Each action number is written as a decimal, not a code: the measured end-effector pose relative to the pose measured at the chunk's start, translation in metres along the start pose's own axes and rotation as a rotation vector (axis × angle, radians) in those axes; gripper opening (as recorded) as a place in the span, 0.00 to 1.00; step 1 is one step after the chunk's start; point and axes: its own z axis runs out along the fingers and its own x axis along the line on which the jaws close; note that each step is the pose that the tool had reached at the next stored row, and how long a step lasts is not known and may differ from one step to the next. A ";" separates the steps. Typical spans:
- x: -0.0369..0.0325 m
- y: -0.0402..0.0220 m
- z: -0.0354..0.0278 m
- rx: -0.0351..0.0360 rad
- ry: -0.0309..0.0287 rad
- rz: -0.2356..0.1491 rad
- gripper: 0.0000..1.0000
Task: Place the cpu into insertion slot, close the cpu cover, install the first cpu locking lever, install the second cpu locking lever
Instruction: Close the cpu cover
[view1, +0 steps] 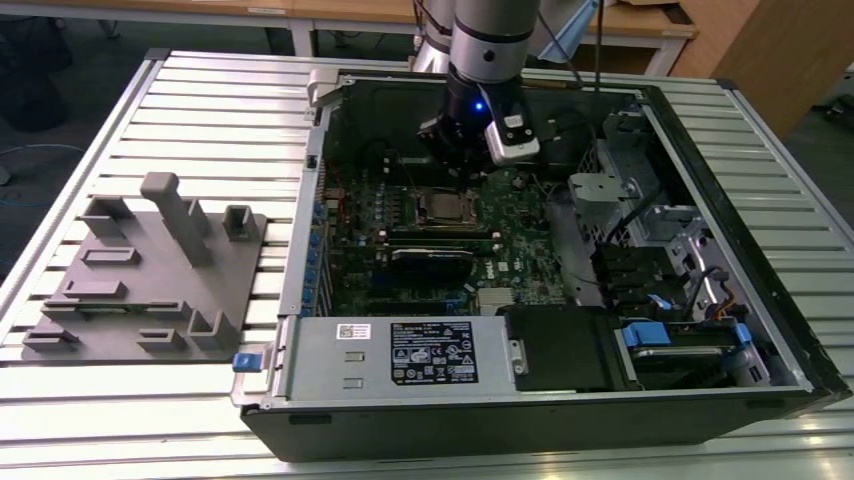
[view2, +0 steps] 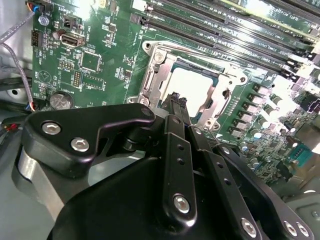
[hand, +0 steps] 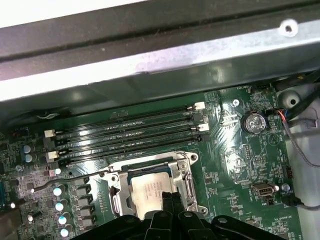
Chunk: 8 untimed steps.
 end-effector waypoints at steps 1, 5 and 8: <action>0.0002 0.0000 0.0004 0.0001 0.0001 -0.008 0.10; 0.0041 -0.0009 0.0023 0.0001 0.0004 -0.027 0.10; 0.0090 -0.0019 0.0047 0.0002 0.0005 -0.032 0.10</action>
